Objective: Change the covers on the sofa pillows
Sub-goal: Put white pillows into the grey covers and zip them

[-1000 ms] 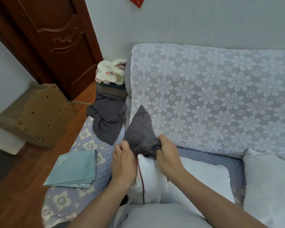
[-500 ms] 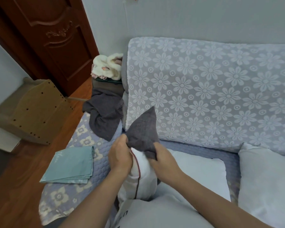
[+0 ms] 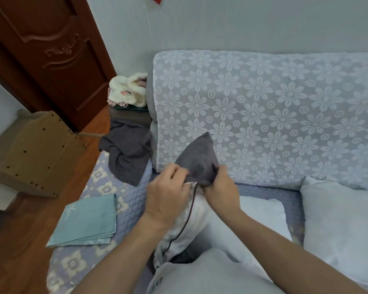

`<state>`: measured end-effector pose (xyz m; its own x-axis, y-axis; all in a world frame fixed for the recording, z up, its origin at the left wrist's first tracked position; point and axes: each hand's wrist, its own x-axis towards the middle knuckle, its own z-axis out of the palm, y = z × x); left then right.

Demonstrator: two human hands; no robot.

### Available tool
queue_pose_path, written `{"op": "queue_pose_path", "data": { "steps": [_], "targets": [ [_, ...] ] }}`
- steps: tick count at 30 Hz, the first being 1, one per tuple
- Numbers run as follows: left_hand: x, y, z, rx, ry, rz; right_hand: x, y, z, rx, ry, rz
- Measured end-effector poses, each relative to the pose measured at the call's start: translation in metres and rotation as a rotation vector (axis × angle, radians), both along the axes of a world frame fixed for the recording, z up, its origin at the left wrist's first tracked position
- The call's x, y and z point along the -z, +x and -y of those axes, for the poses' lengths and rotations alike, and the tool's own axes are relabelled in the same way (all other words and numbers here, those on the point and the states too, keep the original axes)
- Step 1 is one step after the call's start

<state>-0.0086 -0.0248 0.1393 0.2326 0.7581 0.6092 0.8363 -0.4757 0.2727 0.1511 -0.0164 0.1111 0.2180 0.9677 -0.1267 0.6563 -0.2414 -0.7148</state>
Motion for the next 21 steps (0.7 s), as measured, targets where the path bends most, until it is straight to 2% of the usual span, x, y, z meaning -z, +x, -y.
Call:
{"op": "queue_pose_path", "data": {
  "steps": [3, 5, 8, 11, 14, 17, 21],
  "targets": [
    [-0.018, 0.023, -0.005, 0.183, 0.095, -0.013, -0.016, -0.002, -0.011, 0.009, 0.080, 0.068],
    [-0.013, 0.025, -0.009, 0.089, -0.005, 0.056, -0.027, 0.003, -0.016, 0.071, 0.100, 0.005],
    [0.034, -0.008, -0.013, -0.212, -0.341, 0.011, -0.044, 0.014, -0.019, 0.199, 0.104, -0.162],
    [0.097, -0.050, 0.006, -0.432, -0.741, -0.109, -0.057, 0.016, -0.009, 0.193, 0.136, -0.211],
    [0.135, -0.087, 0.035, -0.623, -0.955, -0.110, -0.067, 0.027, -0.018, 0.281, 0.184, -0.274],
    [0.113, -0.114, 0.025, -0.753, -0.932, -0.033, -0.078, 0.057, -0.036, 0.420, 0.207, -0.318],
    [0.039, -0.113, -0.038, -0.687, -0.685, 0.080, -0.098, 0.095, -0.042, 0.547, 0.243, -0.172]
  ]
}}
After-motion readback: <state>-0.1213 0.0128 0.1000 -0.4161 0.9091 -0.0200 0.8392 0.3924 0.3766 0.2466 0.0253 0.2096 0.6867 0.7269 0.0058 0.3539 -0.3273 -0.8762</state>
